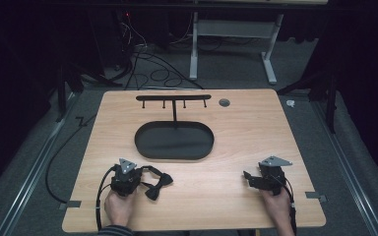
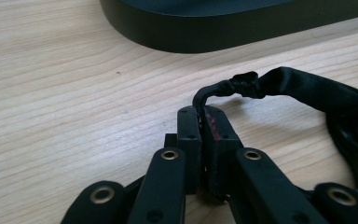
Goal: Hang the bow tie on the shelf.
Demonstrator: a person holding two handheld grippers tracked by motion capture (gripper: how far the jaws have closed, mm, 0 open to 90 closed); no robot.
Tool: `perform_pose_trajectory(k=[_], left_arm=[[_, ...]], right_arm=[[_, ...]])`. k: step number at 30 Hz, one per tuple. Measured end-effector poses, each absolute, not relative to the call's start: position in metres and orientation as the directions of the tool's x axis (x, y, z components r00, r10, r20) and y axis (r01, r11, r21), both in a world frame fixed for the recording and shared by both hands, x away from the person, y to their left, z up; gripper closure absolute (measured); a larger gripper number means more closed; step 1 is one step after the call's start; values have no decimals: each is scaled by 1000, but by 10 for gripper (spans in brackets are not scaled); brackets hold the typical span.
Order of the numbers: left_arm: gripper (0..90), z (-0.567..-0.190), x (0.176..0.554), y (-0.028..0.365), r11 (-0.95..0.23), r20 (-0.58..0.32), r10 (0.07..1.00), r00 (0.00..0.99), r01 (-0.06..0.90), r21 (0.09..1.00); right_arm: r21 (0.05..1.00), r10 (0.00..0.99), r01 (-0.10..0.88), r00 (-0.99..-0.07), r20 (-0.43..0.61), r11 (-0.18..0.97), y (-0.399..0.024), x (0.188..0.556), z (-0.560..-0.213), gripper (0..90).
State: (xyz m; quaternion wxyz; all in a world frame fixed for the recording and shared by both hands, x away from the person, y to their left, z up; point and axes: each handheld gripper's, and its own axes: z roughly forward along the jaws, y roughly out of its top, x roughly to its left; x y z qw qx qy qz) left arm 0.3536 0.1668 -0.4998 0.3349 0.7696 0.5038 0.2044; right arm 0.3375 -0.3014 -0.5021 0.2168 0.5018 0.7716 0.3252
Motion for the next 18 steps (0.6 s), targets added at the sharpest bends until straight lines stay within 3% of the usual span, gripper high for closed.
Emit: perform_pose_trajectory(k=[18], left_arm=[[856,-460,348,167,-241,-62,878,474,550,800]], right_arm=[[719,915,633,-404,-8,286,-302,338,-502,286]])
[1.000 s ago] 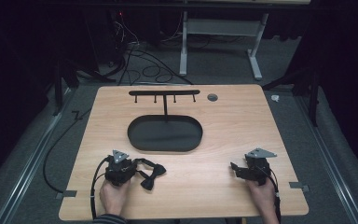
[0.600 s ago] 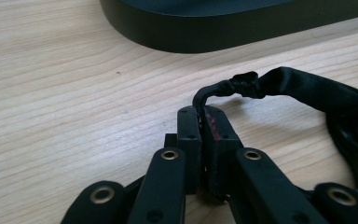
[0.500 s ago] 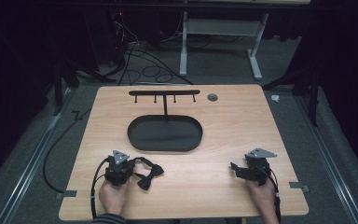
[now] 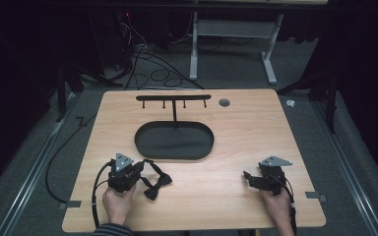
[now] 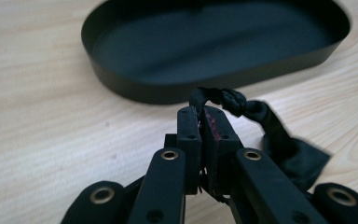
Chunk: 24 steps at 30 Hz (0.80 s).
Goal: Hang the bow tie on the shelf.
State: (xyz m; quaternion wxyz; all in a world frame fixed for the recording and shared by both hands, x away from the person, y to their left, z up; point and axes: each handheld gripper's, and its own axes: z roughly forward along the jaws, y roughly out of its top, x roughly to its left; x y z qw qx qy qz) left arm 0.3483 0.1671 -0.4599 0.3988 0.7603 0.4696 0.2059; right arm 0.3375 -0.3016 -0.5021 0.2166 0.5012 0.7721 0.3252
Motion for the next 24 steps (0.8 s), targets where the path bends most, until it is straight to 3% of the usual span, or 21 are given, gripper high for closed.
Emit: perform_pose_trajectory(k=[24], left_arm=[[854,-409,362,164,-250,-32,853,521,463,851]], right_arm=[[719,915,633,-403,-8,286,-302,338,-502,286]])
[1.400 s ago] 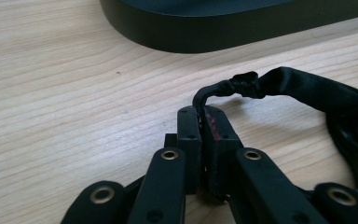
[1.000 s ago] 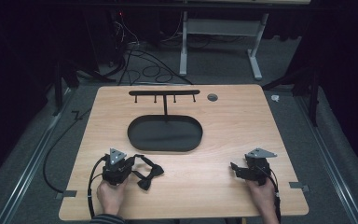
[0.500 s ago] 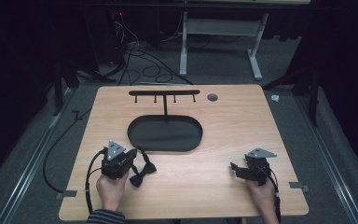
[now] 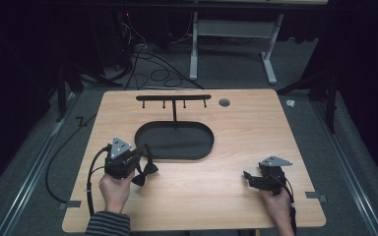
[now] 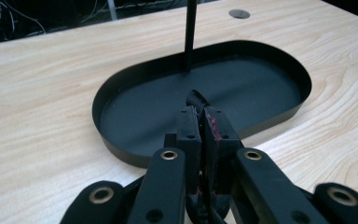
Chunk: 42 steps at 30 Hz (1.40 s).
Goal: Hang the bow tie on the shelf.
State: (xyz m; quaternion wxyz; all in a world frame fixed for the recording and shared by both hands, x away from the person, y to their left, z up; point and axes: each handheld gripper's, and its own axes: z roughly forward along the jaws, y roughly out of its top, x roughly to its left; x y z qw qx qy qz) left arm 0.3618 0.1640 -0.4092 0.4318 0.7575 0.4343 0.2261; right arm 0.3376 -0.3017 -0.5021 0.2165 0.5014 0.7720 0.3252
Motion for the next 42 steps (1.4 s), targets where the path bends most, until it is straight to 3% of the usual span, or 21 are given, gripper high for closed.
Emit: perform_pose_trajectory(k=[10,42], left_arm=[[854,-396,371,160,-305,1,835,550,462,832],[854,-350,422,148,-304,19,837,547,436,847]], right_arm=[[720,914,631,-406,-10,289,-302,338,-502,286],[720,914,631,-407,-10,289,-302,338,-502,285]])
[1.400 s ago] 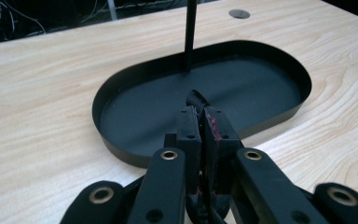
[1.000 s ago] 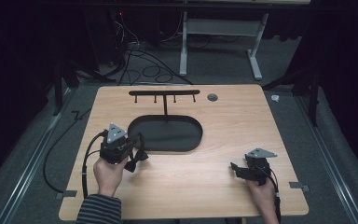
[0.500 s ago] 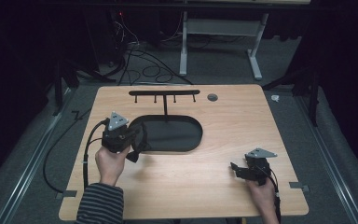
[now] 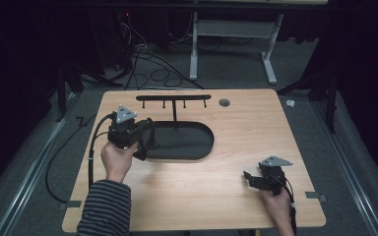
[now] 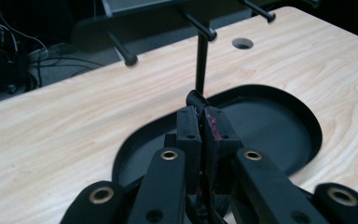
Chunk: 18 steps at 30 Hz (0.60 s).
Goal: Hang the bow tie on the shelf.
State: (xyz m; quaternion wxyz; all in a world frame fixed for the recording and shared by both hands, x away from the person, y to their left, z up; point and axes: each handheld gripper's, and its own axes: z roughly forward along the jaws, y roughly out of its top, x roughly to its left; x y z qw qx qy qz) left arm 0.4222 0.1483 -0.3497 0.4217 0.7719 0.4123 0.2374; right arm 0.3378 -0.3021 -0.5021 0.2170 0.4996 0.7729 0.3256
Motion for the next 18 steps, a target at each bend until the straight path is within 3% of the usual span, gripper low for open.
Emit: perform_pose_trajectory(k=[18], left_arm=[[854,-332,461,148,-265,8,869,496,451,852]], right_arm=[[720,913,630,-408,-11,290,-302,338,-502,286]])
